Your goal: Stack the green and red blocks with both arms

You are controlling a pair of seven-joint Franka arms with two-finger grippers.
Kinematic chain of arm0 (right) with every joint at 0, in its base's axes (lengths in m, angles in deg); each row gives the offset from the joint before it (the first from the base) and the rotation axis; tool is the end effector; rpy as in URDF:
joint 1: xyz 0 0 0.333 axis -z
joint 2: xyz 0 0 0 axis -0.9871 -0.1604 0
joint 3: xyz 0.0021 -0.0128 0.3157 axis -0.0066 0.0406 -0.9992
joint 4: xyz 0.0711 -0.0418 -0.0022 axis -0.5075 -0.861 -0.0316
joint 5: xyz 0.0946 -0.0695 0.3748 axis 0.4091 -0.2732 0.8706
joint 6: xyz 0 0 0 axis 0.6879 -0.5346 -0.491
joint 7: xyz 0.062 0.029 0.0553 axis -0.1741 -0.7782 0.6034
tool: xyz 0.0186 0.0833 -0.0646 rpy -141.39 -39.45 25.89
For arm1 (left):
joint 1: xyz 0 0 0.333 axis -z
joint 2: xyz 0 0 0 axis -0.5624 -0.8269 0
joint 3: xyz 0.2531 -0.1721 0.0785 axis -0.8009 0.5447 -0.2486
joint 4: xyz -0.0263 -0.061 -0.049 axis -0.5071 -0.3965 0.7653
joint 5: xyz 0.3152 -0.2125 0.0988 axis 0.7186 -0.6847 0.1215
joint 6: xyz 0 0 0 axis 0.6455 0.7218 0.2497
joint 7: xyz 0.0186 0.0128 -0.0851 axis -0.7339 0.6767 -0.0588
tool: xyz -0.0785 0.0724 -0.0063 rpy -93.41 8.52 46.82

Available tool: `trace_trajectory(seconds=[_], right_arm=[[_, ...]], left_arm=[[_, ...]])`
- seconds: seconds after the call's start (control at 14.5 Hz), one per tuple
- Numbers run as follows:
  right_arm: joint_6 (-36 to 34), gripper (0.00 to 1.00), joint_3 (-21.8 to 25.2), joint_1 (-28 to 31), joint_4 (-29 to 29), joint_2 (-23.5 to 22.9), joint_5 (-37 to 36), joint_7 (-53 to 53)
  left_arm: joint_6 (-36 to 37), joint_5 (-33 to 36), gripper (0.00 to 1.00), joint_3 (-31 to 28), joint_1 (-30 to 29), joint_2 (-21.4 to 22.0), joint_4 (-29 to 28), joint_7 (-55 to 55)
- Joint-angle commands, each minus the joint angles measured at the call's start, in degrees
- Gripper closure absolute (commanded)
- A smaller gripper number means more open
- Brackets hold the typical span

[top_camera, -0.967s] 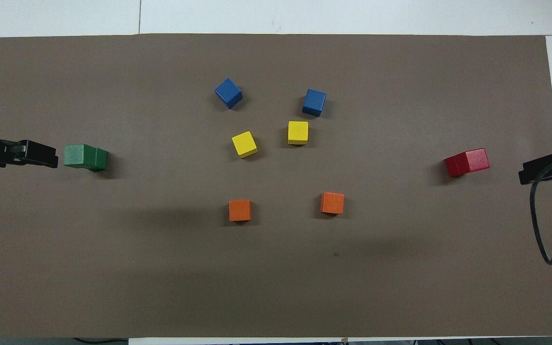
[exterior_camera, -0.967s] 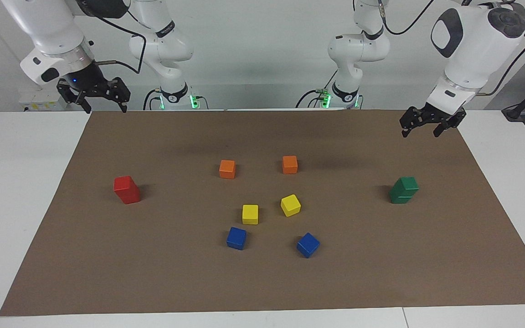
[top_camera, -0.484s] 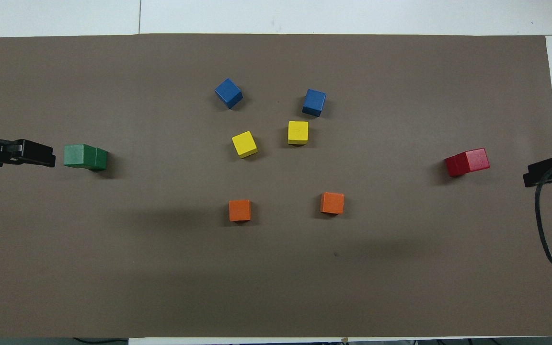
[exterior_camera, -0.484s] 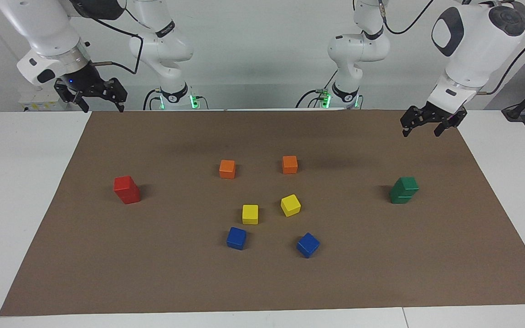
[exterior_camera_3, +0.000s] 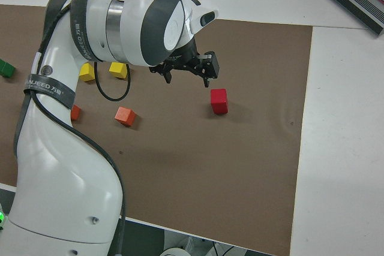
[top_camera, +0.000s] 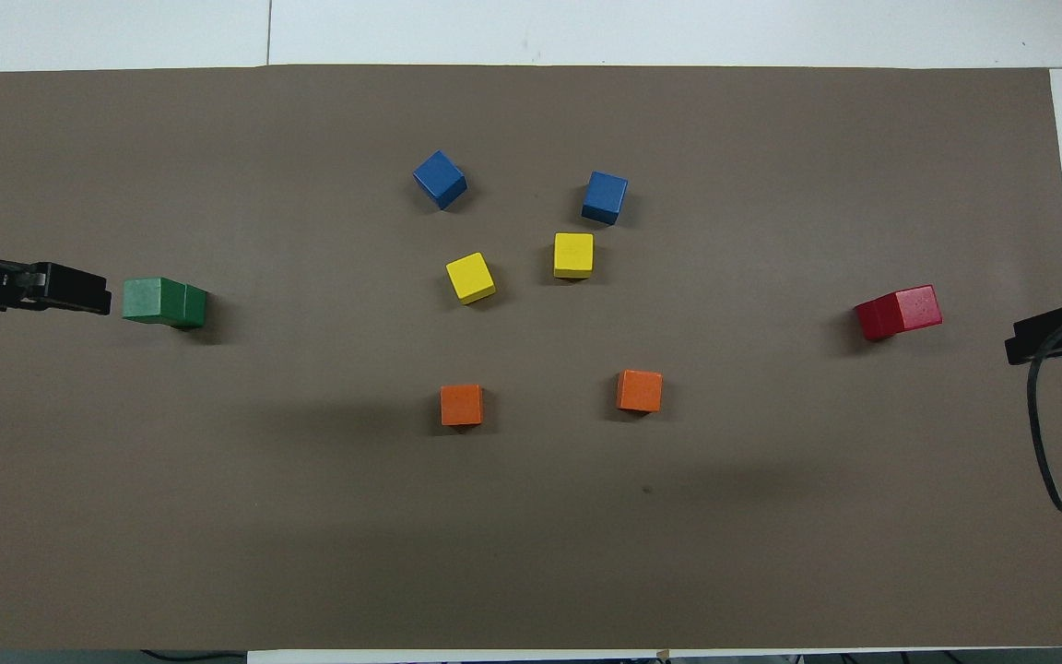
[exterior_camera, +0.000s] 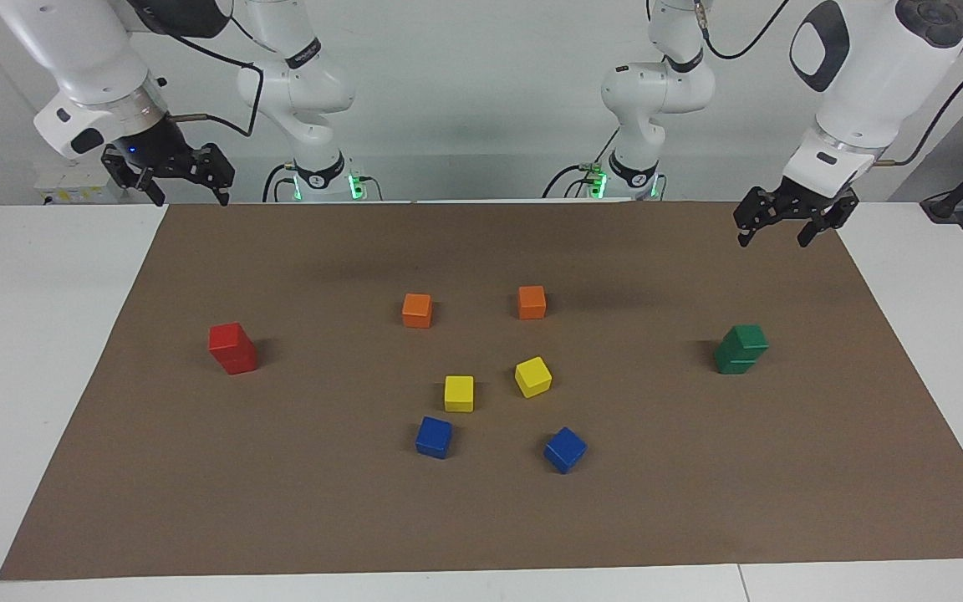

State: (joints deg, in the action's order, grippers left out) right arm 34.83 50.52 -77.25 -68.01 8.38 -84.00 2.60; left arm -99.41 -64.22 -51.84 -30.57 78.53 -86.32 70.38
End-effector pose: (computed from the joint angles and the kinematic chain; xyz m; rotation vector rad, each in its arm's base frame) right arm 0.5060 -0.0359 0.6222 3.1214 -0.0115 -0.1894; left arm 0.5440 -0.0368 0.5936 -3.1210 0.2040 -0.0123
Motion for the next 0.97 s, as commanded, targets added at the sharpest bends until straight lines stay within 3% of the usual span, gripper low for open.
trace_trajectory(seconds=[0.0,0.9], right_arm=[[0.47,0.0,0.02,0.26,-1.55,1.44,0.31,-1.93],[3.81,0.0,0.02,0.79,-1.46,1.27,0.31,-1.84]], left_arm=[[1.82,-0.09,0.0,2.11,-0.75,-0.9,2.35,0.38],[1.82,-0.18,0.0,2.2,-2.42,-0.28,1.12,-0.06]])
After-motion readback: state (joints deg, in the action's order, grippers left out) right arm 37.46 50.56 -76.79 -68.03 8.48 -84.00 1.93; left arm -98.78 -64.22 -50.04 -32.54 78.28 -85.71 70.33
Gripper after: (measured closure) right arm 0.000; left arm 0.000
